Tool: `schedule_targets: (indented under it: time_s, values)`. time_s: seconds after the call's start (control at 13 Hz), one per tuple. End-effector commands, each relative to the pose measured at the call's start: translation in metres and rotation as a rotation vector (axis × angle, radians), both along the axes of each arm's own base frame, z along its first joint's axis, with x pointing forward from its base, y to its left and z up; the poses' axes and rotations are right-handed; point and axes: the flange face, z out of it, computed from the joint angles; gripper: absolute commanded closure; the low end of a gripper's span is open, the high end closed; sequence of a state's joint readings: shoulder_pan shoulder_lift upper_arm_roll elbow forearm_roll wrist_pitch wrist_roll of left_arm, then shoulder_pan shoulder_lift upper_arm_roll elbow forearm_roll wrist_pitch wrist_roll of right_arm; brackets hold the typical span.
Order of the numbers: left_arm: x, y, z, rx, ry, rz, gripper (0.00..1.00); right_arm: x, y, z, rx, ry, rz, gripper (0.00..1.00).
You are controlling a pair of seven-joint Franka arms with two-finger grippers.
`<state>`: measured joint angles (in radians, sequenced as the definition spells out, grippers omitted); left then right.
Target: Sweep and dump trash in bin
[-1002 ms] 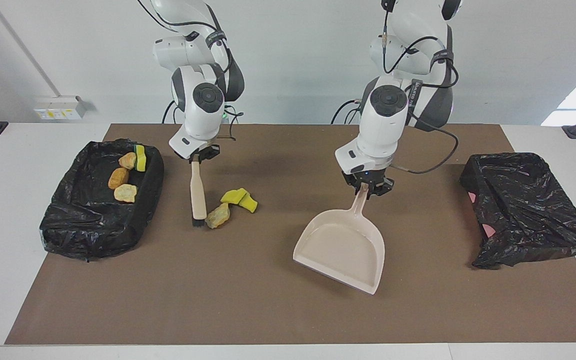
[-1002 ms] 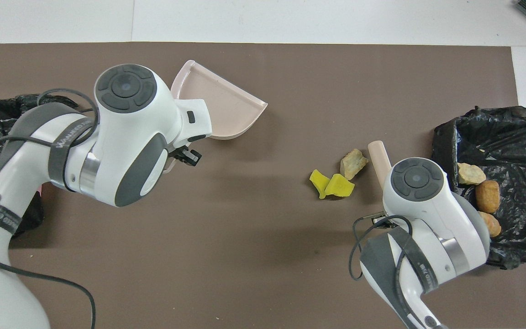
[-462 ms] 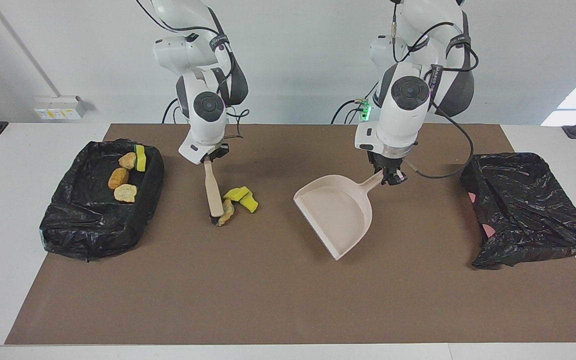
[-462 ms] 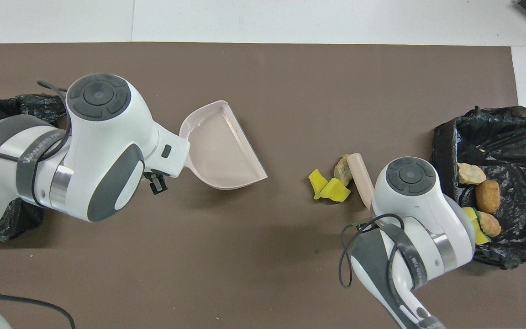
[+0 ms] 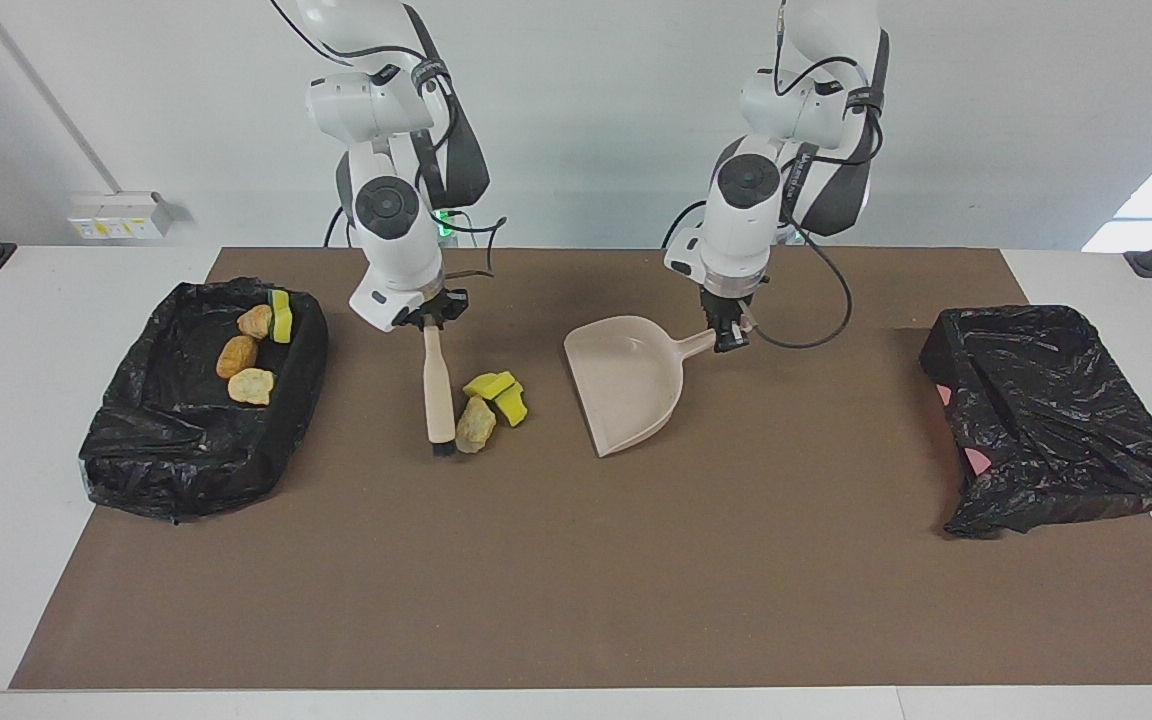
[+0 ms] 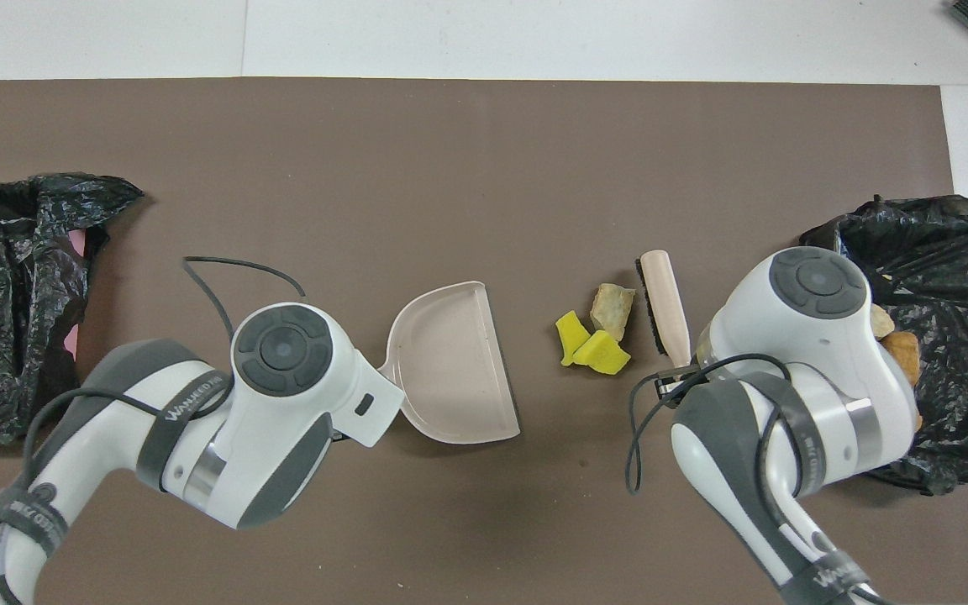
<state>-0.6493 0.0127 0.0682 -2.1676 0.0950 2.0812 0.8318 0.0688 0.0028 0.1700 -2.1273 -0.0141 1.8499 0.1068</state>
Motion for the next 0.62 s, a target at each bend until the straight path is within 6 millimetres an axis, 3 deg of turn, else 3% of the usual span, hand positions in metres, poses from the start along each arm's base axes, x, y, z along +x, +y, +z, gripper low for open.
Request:
schedule_targets:
  time_s: [0.0, 0.15, 0.54]
  values:
    - [-0.019, -0.007, -0.001, 0.0, -0.053, -0.05, 1.0, 0.001, -0.019, 0.004, -0.071, -0.012, 0.104, 1.0]
    - [-0.03, -0.026, -0.012, 0.004, -0.064, 0.032, 1.0, -0.007, -0.018, -0.01, -0.082, 0.003, 0.124, 1.0]
    - [-0.031, -0.027, -0.014, 0.008, -0.065, 0.079, 1.0, -0.019, 0.008, -0.033, 0.036, 0.046, 0.159, 1.0]
